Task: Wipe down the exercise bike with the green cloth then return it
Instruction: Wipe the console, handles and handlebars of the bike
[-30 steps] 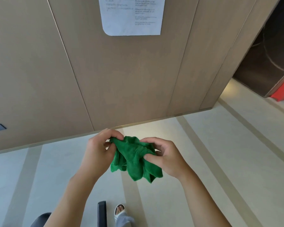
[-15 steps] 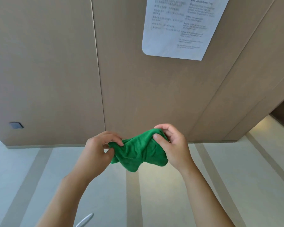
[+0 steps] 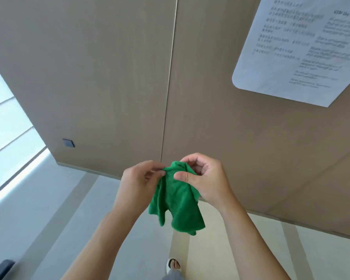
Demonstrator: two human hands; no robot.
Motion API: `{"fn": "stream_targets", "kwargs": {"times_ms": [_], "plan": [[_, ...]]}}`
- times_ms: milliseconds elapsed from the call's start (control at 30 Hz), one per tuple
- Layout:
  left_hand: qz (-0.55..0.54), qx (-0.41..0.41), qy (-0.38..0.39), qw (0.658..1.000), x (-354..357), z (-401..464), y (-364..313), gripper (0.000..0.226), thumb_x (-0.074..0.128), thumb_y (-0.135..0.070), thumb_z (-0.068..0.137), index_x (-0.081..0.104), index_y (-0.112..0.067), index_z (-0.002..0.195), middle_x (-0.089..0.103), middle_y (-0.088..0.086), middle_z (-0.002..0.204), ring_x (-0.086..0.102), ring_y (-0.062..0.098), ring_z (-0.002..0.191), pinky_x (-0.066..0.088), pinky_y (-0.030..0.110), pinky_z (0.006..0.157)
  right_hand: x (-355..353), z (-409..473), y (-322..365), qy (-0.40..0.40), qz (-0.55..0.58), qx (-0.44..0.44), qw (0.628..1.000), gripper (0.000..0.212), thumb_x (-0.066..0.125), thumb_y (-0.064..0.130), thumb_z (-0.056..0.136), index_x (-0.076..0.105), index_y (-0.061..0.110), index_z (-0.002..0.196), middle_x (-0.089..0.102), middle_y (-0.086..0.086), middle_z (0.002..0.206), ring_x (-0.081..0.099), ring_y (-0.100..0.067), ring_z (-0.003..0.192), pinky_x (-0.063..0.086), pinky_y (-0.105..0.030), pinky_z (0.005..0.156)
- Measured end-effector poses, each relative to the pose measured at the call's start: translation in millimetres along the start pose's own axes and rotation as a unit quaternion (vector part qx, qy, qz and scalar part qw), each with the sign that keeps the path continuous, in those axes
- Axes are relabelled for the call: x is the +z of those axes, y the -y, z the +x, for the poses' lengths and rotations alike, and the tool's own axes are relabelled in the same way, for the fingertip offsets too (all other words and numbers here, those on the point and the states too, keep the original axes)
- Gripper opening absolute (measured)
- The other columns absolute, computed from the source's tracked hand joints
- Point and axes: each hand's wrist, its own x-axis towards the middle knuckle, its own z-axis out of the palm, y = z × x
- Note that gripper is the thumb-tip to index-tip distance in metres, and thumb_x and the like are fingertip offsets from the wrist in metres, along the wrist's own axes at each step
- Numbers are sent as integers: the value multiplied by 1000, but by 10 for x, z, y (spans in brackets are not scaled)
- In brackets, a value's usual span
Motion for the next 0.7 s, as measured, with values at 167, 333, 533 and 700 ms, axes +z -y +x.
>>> {"fn": "stream_targets", "kwargs": {"times_ms": [167, 333, 533, 700], "plan": [[-75, -57, -32, 995, 155, 478, -67, 16, 67, -8, 96, 59, -22, 93, 76, -1, 92, 76, 14, 83, 59, 31, 68, -147, 801, -56, 98, 10, 2, 995, 22, 75, -7, 91, 73, 7, 107, 80, -14, 100, 76, -24, 90, 63, -40, 84], [25, -77, 53, 995, 297, 898, -69, 42, 81, -51, 84, 59, -33, 114, 70, -18, 113, 67, 2, 109, 57, 22, 88, -189, 1496, -49, 102, 1, -17, 995, 15, 84, 7, 87, 71, 12, 93, 77, -15, 87, 75, -22, 77, 61, -33, 71], [49, -104, -104, 988, 375, 1117, 2, 23, 66, -3, 92, 59, -25, 96, 71, -13, 94, 72, 7, 96, 62, 29, 72, -151, 2006, -90, 194, 31, -25, 980, 12, 84, 7, 87, 74, 15, 89, 76, -7, 81, 71, -17, 75, 59, -33, 71], [153, -147, -178, 961, 8, 1189, 79, 26, 54, -4, 88, 58, -28, 97, 68, -3, 80, 64, 22, 72, 56, 47, 65, 1, 2302, -145, 236, -20, -70, 969, 26, 72, 4, 96, 77, 29, 99, 77, 0, 95, 71, -24, 93, 61, -39, 86]]}}
